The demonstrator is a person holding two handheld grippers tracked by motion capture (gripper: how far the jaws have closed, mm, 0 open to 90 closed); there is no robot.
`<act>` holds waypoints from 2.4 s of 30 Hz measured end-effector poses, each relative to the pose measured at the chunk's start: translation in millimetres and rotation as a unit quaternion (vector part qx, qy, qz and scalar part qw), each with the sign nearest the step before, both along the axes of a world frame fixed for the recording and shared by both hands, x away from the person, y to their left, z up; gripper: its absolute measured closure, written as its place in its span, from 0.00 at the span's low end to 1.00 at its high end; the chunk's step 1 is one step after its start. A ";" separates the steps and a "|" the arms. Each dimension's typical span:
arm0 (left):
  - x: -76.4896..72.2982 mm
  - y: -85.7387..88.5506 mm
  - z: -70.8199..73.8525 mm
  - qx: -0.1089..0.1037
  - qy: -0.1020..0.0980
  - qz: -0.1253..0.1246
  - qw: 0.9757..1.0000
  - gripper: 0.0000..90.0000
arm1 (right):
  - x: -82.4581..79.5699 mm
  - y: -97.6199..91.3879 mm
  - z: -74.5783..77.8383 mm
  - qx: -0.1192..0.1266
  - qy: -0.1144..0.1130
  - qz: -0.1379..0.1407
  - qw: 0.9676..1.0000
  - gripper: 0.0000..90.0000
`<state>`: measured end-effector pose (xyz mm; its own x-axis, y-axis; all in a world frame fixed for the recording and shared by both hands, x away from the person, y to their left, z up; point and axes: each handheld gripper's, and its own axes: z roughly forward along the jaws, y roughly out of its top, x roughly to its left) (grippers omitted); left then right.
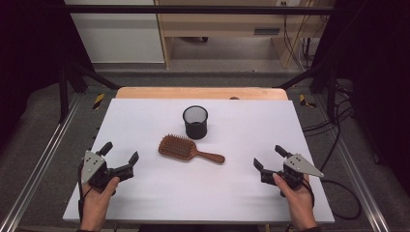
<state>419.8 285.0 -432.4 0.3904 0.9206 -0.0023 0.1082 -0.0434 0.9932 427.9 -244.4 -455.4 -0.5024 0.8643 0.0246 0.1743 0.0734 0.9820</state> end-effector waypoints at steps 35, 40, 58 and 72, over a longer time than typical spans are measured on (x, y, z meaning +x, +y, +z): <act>32.6 -1.5 4.3 0.040 0.070 -0.002 0.997 0.29 | -0.3 -2.6 -0.6 -0.002 -0.004 -0.026 1.000 0.04; 47.9 -5.7 5.6 0.041 0.088 -0.005 0.995 0.46 | -0.2 -2.4 -0.7 -0.002 -0.003 -0.024 1.000 0.04; 101.6 -46.6 -11.2 0.100 0.185 -0.050 0.976 1.00 | -1.0 1.8 -1.5 -0.004 0.002 -0.013 1.000 0.05; 132.9 -57.1 -35.1 0.136 0.249 -0.038 0.958 1.00 | 0.3 1.2 -4.3 -0.010 0.011 -0.010 1.000 0.05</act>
<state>552.7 227.9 -467.5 0.4697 0.8823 0.0307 0.5521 -0.3207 0.7697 428.2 -243.2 -459.7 -0.4852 0.8742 0.0190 0.1981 0.0888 0.9762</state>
